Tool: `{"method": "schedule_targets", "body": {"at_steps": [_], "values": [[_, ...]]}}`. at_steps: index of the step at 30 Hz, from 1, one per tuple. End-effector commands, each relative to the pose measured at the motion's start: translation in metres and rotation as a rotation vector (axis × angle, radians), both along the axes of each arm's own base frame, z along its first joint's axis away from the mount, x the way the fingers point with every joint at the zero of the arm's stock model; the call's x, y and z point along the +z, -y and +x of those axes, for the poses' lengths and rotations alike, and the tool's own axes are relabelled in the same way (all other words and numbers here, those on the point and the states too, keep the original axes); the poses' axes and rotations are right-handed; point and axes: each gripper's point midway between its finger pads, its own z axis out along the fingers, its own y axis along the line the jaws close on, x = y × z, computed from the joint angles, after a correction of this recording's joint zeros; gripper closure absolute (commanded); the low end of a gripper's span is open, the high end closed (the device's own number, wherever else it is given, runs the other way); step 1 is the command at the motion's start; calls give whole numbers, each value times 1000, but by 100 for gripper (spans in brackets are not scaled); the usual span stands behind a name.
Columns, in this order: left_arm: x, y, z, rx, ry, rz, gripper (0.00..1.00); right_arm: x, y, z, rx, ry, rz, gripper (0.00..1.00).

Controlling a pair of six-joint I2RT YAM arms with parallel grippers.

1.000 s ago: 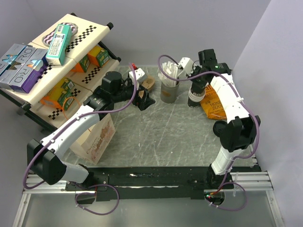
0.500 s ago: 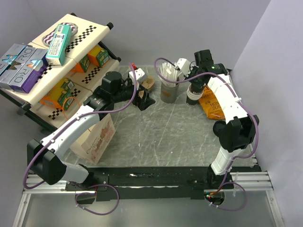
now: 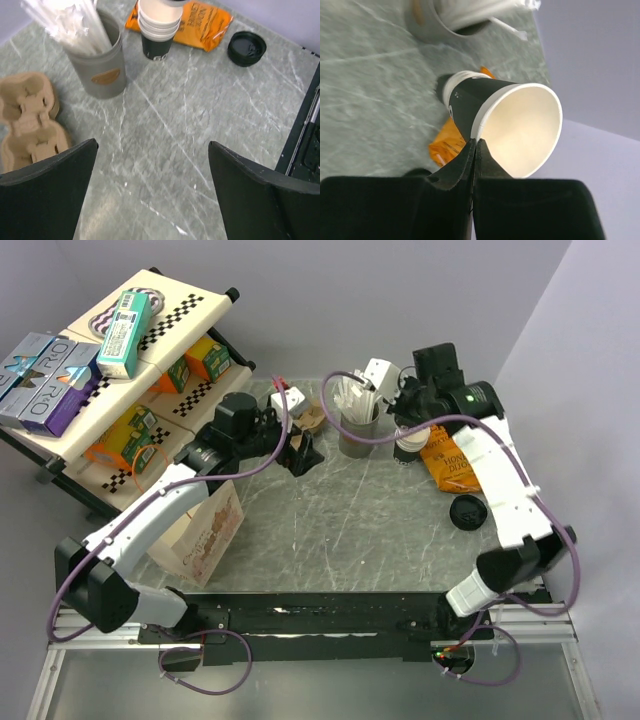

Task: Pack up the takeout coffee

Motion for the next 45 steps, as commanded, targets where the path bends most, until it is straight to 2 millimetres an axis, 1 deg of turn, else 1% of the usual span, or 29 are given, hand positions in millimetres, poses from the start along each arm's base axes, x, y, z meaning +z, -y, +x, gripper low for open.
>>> {"method": "schedule_targets", "body": {"at_steps": [1, 2, 3, 5, 6, 7, 8, 9, 11, 12, 14, 15, 16, 17, 18, 19, 20, 21, 23, 25, 26, 31, 34, 35, 36, 38, 39, 42, 45], "values": [[39, -34, -7, 102, 71, -40, 1, 1, -33, -70, 153, -101, 158, 100], [53, -42, -10, 135, 89, -81, 1, -8, -46, -81, 200, -134, 157, 100], [56, -55, -3, 205, 89, -97, 1, -24, -51, -94, 219, -188, 157, 100], [66, -66, -2, 267, 72, -150, 1, -38, -72, -113, 290, -250, 196, 100], [72, -72, 2, 300, 85, -170, 1, -52, -76, -122, 285, -296, 205, 100], [75, -74, 2, 314, 87, -182, 1, -58, -84, -128, 300, -311, 215, 100], [80, -75, 2, 320, 100, -196, 1, -62, -91, -125, 298, -301, 227, 100], [85, -76, 4, 329, 121, -210, 1, -78, -100, -129, 268, -339, 248, 100], [87, -81, 8, 349, 139, -214, 1, -93, -105, -126, 212, -373, 269, 100], [90, -89, 14, 378, 144, -220, 1, -102, -114, -126, 184, -391, 287, 100], [95, -99, 16, 401, 156, -235, 1, -113, -118, -125, 160, -382, 261, 100], [97, -104, 17, 414, 165, -235, 1, -113, -127, -125, 181, -359, 264, 100], [100, -107, 15, 413, 181, -232, 1, -115, -130, -124, 187, -342, 262, 100], [101, -109, 15, 416, 187, -231, 1, -124, -128, -126, 187, -339, 248, 100], [98, -109, 12, 409, 186, -226, 0, -122, -135, -120, 201, -294, 271, 100], [98, -109, 10, 397, 192, -220, 1, -124, -137, -118, 206, -278, 281, 100], [98, -109, 8, 392, 193, -219, 1, -136, -133, -120, 219, -273, 267, 100], [94, -109, 7, 388, 188, -213, 1, -133, -138, -111, 228, -214, 281, 100], [94, -108, 4, 379, 187, -212, 1, -145, -140, -114, 274, -191, 246, 100], [93, -109, 4, 376, 190, -206, 0, -149, -144, -113, 303, -169, 211, 100], [94, -109, 5, 377, 192, -205, 1, -157, -143, -114, 318, -171, 180, 100], [93, -106, 8, 368, 193, -207, 1, -169, -146, -117, 366, -142, 121, 100], [94, -104, 8, 357, 197, -212, 1, -176, -146, -122, 373, -168, 107, 100], [94, -104, 8, 357, 197, -212, 1, -178, -146, -123, 376, -175, 106, 98], [94, -104, 9, 360, 199, -211, 1, -179, -146, -124, 379, -181, 106, 93], [92, -103, 9, 355, 197, -211, 1, -184, -147, -128, 378, -215, 107, 90], [91, -103, 9, 352, 197, -211, 1, -185, -147, -129, 377, -227, 111, 86], [91, -102, 11, 350, 198, -210, 1, -185, -149, -131, 375, -239, 118, 79], [90, -100, 12, 343, 195, -209, 1, -185, -149, -130, 377, -238, 117, 78]]}}
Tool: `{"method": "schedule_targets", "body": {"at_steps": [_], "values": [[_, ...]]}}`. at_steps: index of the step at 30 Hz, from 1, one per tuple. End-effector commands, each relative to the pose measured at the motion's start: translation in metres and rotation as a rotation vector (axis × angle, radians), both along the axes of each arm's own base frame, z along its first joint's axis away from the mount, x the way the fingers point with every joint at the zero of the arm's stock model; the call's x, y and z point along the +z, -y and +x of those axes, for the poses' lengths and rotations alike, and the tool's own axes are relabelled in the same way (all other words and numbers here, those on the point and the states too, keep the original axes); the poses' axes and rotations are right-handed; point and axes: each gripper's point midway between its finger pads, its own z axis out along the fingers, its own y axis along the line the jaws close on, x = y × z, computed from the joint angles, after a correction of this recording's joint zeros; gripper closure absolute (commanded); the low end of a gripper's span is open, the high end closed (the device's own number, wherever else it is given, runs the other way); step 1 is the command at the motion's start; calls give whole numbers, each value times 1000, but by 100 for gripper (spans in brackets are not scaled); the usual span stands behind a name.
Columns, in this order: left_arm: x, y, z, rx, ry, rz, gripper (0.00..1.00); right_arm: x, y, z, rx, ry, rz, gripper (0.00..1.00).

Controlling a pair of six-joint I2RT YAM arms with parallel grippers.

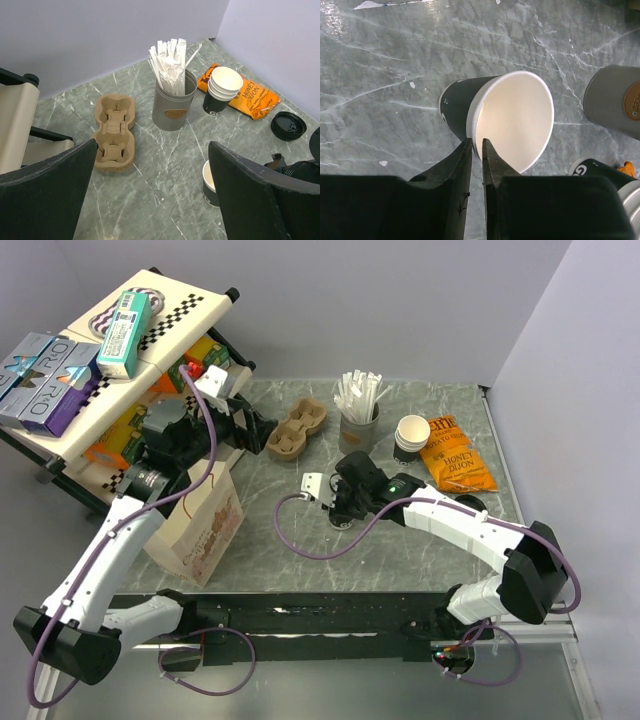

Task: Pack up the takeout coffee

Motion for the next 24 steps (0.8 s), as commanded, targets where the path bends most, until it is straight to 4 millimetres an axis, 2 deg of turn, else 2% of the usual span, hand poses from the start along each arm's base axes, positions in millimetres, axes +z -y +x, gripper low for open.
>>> {"method": "schedule_targets", "body": {"at_steps": [1, 3, 5, 6, 7, 10, 12, 13, 14, 16, 17, 20, 21, 23, 24], "values": [[10, 5, 1, -28, 49, -8, 1, 7, -6, 1, 9, 6, 24, 78], [10, 5, 2, -30, 49, -6, 1, 6, -5, -6, 31, -19, 19, 76], [12, 6, 2, -39, 55, 1, 1, 21, -6, -10, 61, -34, 44, 71], [11, 7, 2, -43, 51, 5, 1, 22, -4, -33, 126, -144, 61, 69], [12, 7, 2, -47, 55, 8, 1, 46, -5, -28, 139, -125, 104, 68], [8, 11, 2, -68, 51, 23, 1, 71, 4, -42, 159, -177, 131, 61], [6, 14, 2, -86, 45, 26, 1, 80, 15, -42, 129, -184, 137, 58], [5, 16, 1, -103, 44, 26, 1, 83, 23, -45, 106, -212, 155, 57], [2, 19, 1, -119, 37, 28, 1, 85, 39, -34, 26, -222, 177, 54], [1, 26, -3, -166, 35, 25, 1, 81, 60, -28, -101, -268, 209, 53], [-2, 29, -4, -183, 31, 28, 1, 77, 82, -19, -197, -286, 216, 51], [-4, 38, -9, -232, 39, 43, 0, 68, 117, -11, -372, -291, 227, 46], [-5, 42, -12, -251, 41, 50, 1, 56, 134, -10, -452, -304, 219, 46], [-7, 49, -16, -283, 50, 69, 1, 48, 162, -7, -557, -239, 176, 46], [-8, 53, -18, -296, 49, 69, 0, 35, 177, -9, -601, -244, 156, 47]]}}
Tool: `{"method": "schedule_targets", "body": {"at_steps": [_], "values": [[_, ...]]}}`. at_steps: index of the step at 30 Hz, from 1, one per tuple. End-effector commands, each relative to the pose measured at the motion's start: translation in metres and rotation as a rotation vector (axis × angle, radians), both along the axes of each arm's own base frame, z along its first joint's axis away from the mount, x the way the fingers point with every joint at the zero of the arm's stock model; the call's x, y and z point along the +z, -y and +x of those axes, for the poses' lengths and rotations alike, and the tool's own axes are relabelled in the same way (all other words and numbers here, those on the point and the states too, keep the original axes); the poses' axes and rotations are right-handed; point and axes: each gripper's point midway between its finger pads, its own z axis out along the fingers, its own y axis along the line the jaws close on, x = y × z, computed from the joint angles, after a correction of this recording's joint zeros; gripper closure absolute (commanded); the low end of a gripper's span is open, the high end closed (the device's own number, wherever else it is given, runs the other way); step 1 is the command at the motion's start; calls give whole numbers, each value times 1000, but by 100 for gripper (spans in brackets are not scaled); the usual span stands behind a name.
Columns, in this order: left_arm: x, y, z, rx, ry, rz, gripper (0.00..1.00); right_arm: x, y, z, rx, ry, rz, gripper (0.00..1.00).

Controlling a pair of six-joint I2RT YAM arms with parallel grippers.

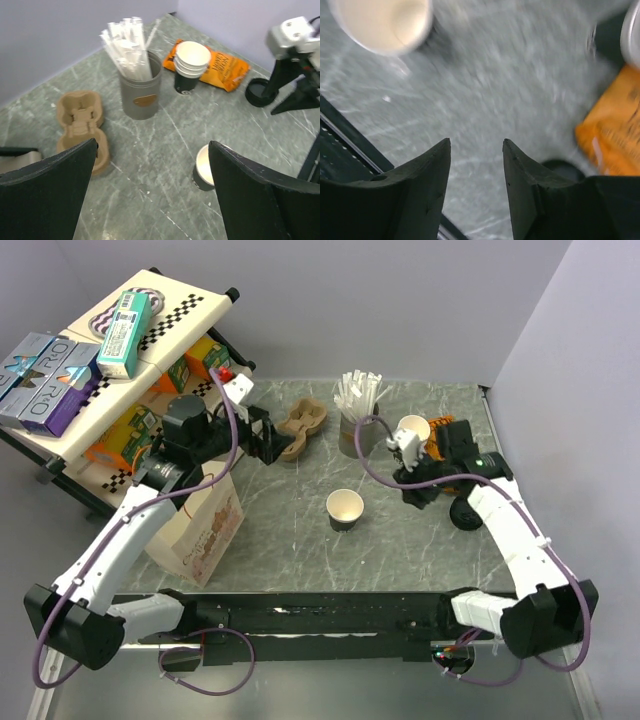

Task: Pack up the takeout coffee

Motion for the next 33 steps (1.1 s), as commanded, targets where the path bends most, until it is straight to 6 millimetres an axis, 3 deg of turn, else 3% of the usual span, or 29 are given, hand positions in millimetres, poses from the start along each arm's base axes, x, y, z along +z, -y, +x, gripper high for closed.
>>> {"method": "schedule_targets", "body": {"at_steps": [1, 6, 10, 16, 26, 33], "values": [[17, 22, -17, -123, 73, 3, 1, -27, 52, -16, -195, -38, -72, 49], [13, 33, -22, -170, 81, 14, 1, -61, 89, -28, -244, -136, -143, 65], [11, 37, -23, -184, 77, 12, 1, -81, 124, -27, -332, -216, -210, 64], [8, 37, -20, -174, 72, 16, 1, -97, 156, -14, -391, -245, -264, 65], [3, 36, -18, -167, 64, 24, 1, -109, 181, 9, -400, -285, -319, 68], [3, 36, -16, -160, 70, 31, 0, -114, 185, 14, -382, -305, -319, 68]]}}
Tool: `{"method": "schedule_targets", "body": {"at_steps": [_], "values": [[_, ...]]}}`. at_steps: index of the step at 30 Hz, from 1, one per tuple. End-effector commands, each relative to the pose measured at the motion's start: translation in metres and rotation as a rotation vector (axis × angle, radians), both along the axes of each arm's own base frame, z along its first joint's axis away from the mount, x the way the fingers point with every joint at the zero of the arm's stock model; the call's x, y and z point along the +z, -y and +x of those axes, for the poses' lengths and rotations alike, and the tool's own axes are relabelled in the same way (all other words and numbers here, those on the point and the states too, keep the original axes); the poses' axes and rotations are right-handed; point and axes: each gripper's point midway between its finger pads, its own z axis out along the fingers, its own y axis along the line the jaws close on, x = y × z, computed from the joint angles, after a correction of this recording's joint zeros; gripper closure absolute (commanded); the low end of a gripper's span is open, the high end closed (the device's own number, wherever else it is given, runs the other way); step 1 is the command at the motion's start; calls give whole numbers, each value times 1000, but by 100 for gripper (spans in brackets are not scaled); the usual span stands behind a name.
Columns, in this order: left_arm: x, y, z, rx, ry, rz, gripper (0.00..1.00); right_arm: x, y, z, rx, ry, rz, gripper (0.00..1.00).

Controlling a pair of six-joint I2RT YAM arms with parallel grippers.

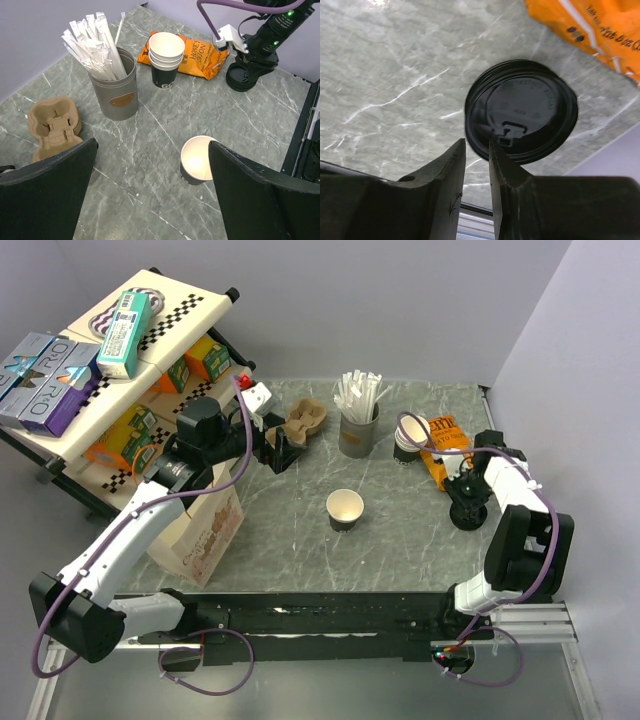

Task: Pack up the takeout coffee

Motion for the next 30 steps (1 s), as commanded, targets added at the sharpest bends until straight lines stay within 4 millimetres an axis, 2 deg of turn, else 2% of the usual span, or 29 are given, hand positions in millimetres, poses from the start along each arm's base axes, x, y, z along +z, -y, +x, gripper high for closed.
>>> {"method": "schedule_targets", "body": {"at_steps": [1, 6, 10, 20, 30], "values": [[15, 3, 2, -7, 54, -16, 1, 9, 8, 16, 30, 33, -13, 68], [15, 2, 3, -4, 54, -14, 1, 16, -5, 16, 50, 42, 66, 68], [12, 3, 3, -6, 50, -12, 1, 18, -14, 7, 89, 21, 111, 67], [10, 3, 6, 1, 47, -6, 1, 3, 1, 5, 120, -4, 36, 68], [10, 3, 7, 4, 50, -1, 1, 4, -8, -1, 152, -41, 93, 69]]}}
